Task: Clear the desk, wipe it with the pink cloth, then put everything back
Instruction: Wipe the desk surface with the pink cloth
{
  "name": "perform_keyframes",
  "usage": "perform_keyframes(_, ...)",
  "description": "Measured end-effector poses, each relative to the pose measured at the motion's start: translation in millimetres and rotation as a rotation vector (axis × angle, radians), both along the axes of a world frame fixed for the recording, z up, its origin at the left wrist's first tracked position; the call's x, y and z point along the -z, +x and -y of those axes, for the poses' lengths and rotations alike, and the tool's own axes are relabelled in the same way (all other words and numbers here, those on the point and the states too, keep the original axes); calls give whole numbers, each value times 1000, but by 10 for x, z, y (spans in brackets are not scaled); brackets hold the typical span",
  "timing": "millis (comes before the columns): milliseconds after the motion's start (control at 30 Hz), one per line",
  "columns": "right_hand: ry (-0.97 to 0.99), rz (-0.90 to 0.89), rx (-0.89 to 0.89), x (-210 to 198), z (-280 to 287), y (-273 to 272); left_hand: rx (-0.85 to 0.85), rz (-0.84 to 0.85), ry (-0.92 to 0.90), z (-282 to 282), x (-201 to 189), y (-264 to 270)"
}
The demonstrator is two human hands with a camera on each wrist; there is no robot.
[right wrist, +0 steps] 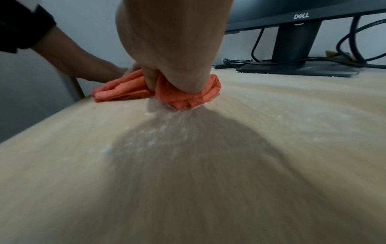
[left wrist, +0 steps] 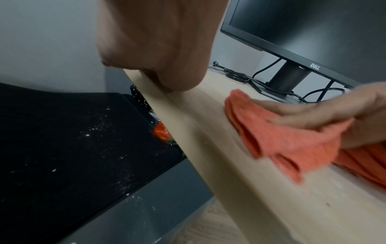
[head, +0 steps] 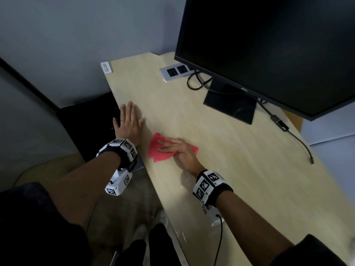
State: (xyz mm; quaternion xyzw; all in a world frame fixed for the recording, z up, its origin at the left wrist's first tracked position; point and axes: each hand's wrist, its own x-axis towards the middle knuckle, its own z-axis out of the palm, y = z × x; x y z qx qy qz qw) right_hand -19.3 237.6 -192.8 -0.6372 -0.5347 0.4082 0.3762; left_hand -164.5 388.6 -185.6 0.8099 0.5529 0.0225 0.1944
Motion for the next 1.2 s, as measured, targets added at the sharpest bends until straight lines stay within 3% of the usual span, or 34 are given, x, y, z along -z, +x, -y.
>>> perform_keyframes(100, 1, -33, -3, -19, 192, -32, 8, 0, -34, 66, -61, -7)
perform_keyframes(167, 2, -152, -23, -137, 243, -55, 24, -3, -41, 155, -129, -20)
perform_keyframes(233, -46, -306, 70, -282, 211, -46, 60, -18, -38, 231, -180, -11)
perform_keyframes(333, -127, -400, 309, -486, 60, -9, 104, -45, -50, 296, -221, 25)
perform_keyframes(467, 11, -644, 427, -624, -261, 53, 125, -57, -75, 377, -196, 30)
perform_keyframes(600, -77, -780, 449, -440, -416, 51, 189, -59, -74, 499, -113, -38)
perform_keyframes(667, -80, -551, 475, -292, -332, 31, 212, -64, -65, 497, -102, -76)
perform_keyframes(800, -22, -200, 247, -233, -41, -20, 259, -97, -43, 468, -124, -131)
perform_keyframes(900, 14, -126, 184, -298, 172, -69, 262, -128, -39, 531, -158, -117)
perform_keyframes(1100, -63, -207, 212, -276, 707, -242, 270, -173, -40, 766, -166, -101)
perform_keyframes(1200, -163, -43, 178, -311, 1051, -301, 259, -147, -41, 870, -167, -111)
